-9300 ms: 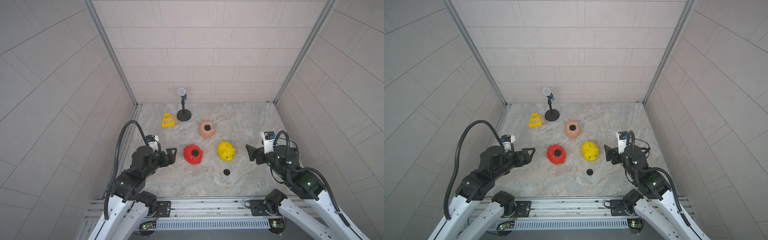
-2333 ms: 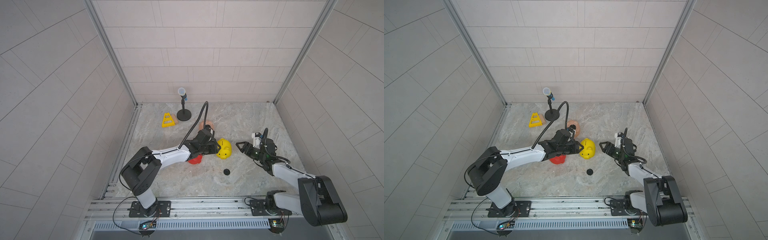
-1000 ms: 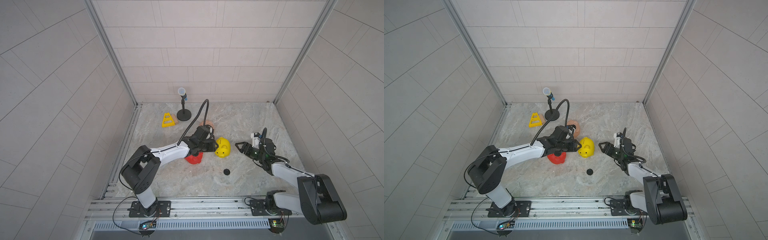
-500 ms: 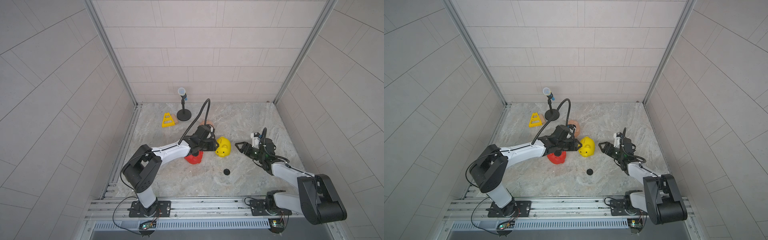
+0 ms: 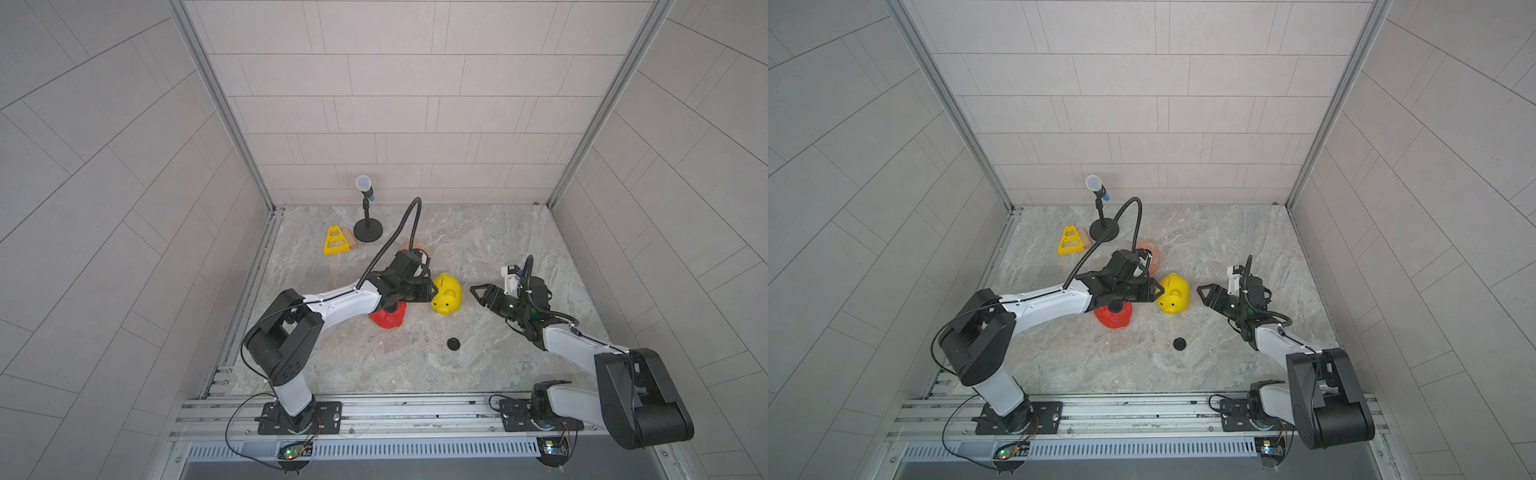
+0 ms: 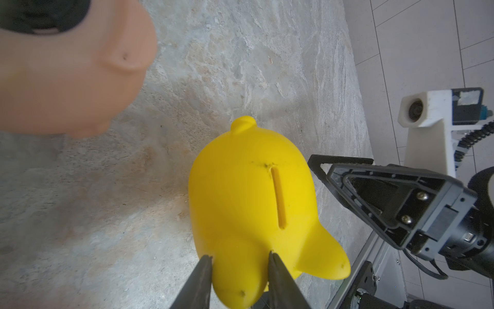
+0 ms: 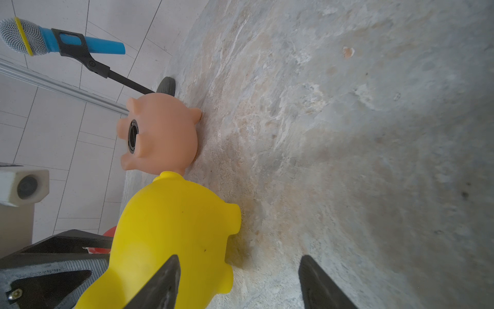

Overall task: Close piggy banks
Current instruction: Turn over the piggy bank at the center of the board.

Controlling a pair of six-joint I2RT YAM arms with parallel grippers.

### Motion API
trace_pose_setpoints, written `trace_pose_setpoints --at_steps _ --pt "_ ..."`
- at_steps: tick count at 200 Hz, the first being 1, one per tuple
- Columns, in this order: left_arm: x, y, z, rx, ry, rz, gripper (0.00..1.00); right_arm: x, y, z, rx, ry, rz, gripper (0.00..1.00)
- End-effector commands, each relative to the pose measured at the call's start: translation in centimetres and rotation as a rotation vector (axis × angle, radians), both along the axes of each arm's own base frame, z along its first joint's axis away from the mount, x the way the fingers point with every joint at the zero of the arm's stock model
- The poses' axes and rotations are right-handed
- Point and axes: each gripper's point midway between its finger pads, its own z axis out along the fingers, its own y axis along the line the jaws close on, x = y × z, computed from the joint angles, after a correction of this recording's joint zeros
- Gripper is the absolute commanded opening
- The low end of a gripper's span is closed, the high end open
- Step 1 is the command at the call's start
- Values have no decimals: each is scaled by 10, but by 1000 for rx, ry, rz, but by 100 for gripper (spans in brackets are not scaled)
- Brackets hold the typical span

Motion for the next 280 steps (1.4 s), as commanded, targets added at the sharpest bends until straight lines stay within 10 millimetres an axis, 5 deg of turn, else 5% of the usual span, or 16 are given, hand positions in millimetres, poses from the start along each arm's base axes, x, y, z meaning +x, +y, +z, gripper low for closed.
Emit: trace_pose_setpoints --at_steps 1,280 --pt "-17 42 -62 237 122 35 39 5 2 6 -10 -18 8 71" --pt "-8 40 -39 231 77 33 43 5 6 1 -24 4 22 71"
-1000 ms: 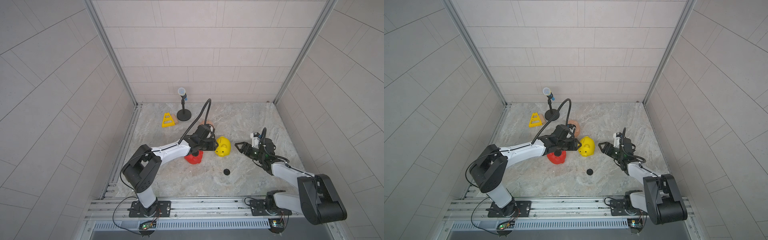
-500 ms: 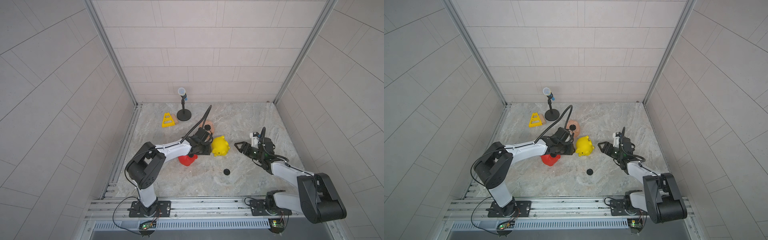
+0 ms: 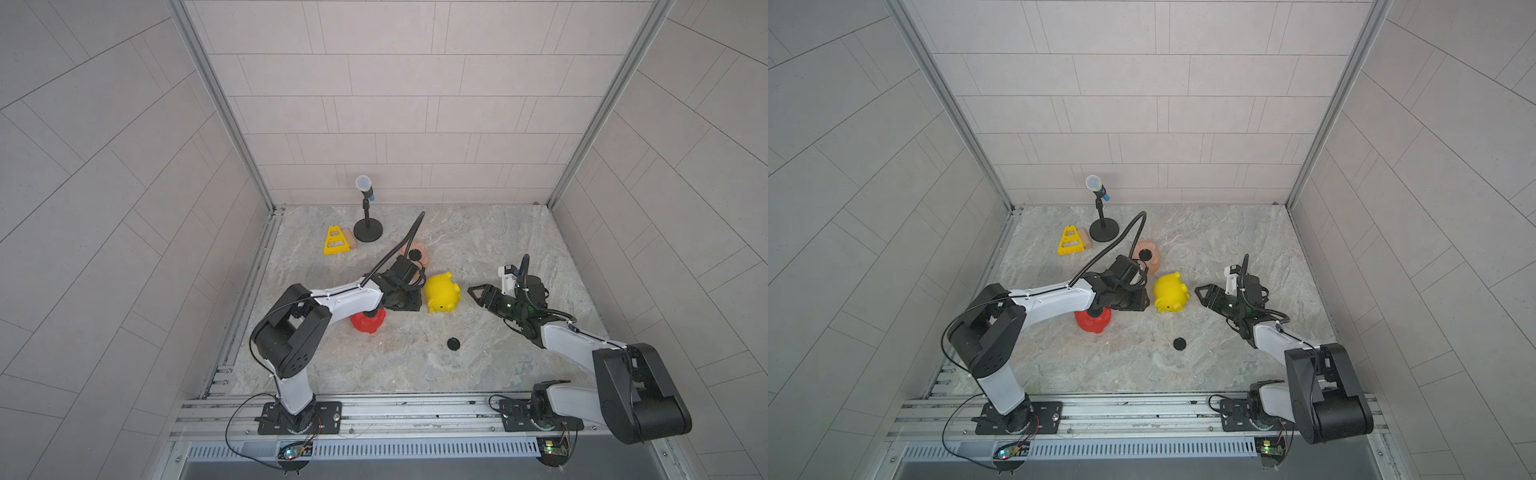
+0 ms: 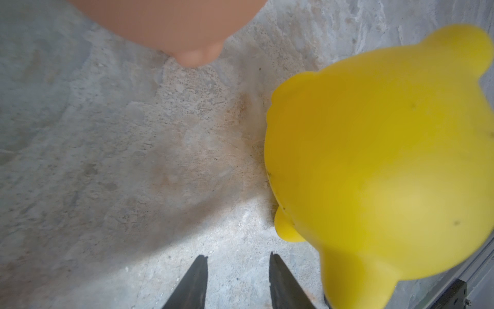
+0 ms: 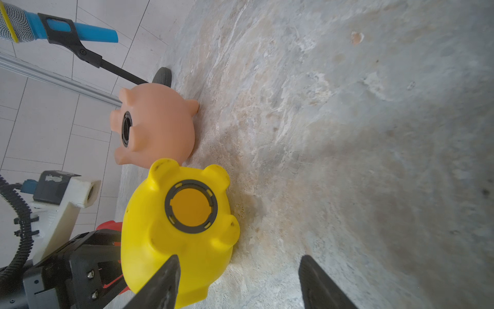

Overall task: Close piggy banks
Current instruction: Turn over the piggy bank at the center of the board.

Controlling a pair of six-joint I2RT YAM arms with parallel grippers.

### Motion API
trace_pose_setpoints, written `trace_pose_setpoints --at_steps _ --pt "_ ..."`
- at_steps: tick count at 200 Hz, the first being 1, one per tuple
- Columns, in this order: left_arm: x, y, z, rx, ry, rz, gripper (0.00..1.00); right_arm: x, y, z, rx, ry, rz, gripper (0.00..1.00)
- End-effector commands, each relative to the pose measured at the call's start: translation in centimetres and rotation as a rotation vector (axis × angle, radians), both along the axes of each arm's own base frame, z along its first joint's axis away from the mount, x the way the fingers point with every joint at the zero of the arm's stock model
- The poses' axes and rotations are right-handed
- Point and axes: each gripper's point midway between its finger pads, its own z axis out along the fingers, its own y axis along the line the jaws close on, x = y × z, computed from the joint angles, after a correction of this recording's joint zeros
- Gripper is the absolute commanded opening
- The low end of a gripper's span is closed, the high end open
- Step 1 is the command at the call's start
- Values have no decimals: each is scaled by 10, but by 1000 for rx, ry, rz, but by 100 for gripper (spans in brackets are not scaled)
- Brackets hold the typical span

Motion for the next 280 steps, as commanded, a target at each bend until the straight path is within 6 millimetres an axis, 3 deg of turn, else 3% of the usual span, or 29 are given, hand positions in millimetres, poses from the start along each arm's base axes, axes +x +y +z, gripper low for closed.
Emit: trace_pose_setpoints --at_steps 1,106,147,182,241,280 --pt "4 0 13 -4 -29 -4 43 5 1 6 -11 -21 3 71" --pt "5 0 15 -8 -32 -5 43 5 2 6 -10 -21 9 71" --pt "5 4 28 -4 -56 3 43 5 5 10 -3 -30 26 69" --pt "4 5 34 -10 -63 9 43 5 7 23 6 -71 32 68" --pt "5 0 43 -52 -68 20 43 7 28 60 145 -144 92 68" --pt "8 -3 42 -69 -66 25 43 9 42 66 168 -140 134 68"
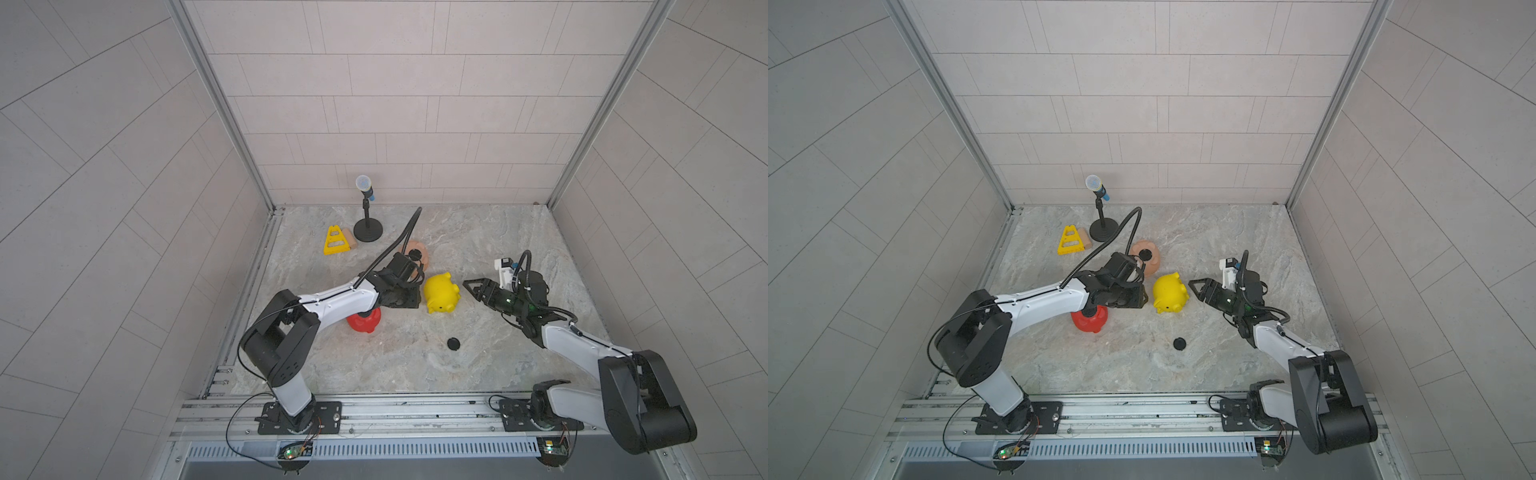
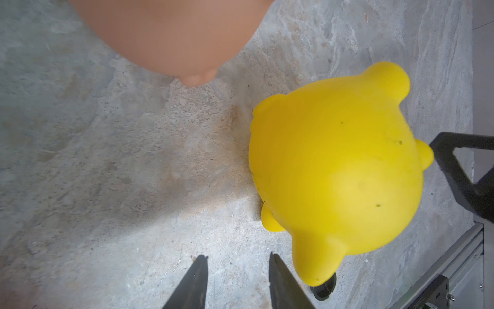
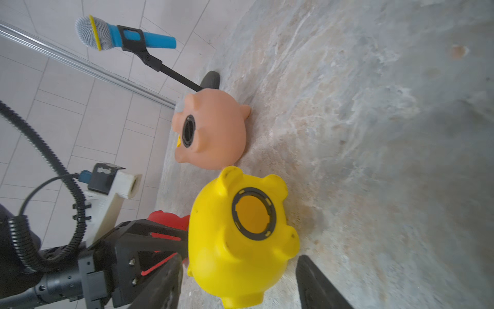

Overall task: Close piggy banks
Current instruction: Turn over the piggy bank at the center of the board.

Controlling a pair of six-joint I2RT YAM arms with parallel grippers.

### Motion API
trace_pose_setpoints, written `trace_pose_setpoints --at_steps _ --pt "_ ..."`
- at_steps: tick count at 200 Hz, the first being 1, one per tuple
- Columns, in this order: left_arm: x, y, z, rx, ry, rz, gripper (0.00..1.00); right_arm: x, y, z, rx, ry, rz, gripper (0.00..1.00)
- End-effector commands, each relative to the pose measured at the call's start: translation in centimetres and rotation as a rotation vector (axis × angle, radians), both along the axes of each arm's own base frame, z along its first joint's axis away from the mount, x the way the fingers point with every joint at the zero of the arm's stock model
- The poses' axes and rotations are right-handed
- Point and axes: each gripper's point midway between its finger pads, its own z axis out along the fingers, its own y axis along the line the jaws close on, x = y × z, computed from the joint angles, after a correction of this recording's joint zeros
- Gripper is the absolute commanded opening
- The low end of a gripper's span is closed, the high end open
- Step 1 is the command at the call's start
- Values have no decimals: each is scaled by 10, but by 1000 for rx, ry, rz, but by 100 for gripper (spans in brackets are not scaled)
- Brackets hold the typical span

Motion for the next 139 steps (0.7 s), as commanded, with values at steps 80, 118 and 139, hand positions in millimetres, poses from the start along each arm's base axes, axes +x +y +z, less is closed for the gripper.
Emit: trace_pose_setpoints --at_steps 80,118,139 --pt "8 -8 16 -46 -26 3 42 8 32 1 61 5 87 69" --pt "8 -8 14 -38 -22 0 42 9 41 -6 72 30 112 69" --pt "8 -9 13 -34 -19 -3 41 7 44 -7 85 38 121 69"
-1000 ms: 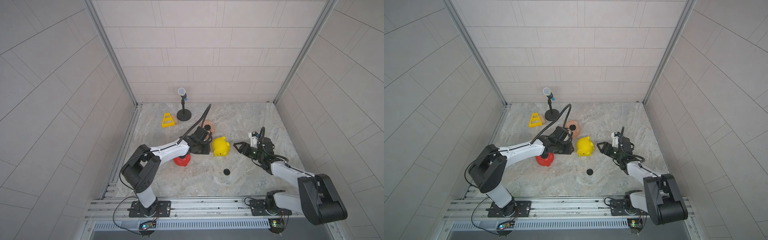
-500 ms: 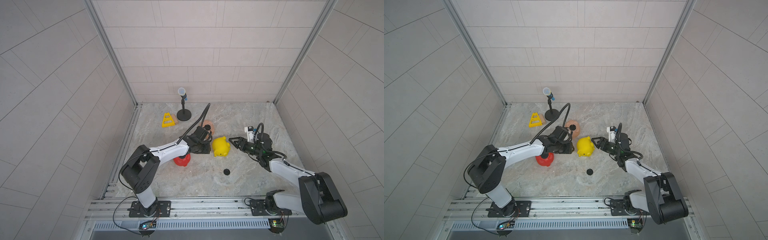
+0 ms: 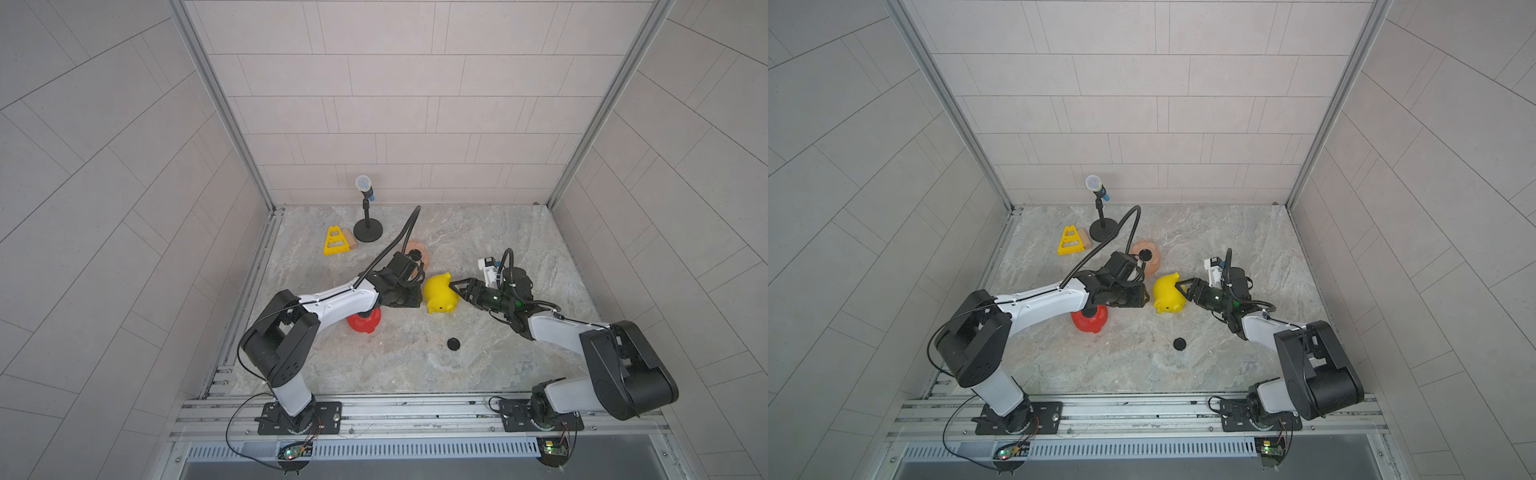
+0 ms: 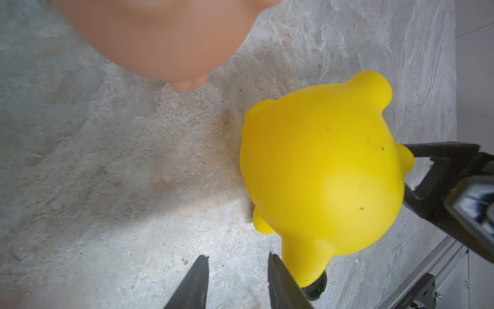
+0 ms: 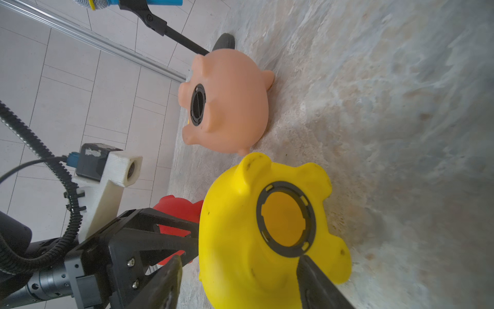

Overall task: Close piggy banks
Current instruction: Turn over the piggy bank at the center of the board.

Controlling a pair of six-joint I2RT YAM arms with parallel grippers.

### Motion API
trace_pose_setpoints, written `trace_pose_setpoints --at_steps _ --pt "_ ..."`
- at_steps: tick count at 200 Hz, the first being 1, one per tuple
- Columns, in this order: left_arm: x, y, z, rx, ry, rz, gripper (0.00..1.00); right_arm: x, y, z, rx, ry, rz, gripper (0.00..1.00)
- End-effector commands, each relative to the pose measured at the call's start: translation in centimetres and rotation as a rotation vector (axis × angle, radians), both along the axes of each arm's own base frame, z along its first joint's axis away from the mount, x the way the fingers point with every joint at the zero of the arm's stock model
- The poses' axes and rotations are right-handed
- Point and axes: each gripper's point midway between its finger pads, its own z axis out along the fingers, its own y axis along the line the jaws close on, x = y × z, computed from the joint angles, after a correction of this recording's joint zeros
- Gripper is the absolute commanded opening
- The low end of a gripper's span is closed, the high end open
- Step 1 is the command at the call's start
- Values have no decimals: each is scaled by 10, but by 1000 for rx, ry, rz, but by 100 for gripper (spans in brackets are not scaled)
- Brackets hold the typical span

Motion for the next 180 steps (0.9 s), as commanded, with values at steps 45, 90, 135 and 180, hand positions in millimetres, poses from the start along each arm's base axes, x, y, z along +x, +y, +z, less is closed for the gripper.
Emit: trace_pose_setpoints --at_steps 45,90,135,180 --pt "9 -7 5 -8 -9 -6 41 2 8 12 35 -32 24 69" --pt "9 -8 0 -1 1 -9 41 -1 10 14 52 -34 34 69" --pt "8 -11 -6 -1 12 -13 41 -3 11 19 59 -41 39 69" --pt "7 -16 -9 2 17 -20 41 -6 13 23 70 -48 49 69"
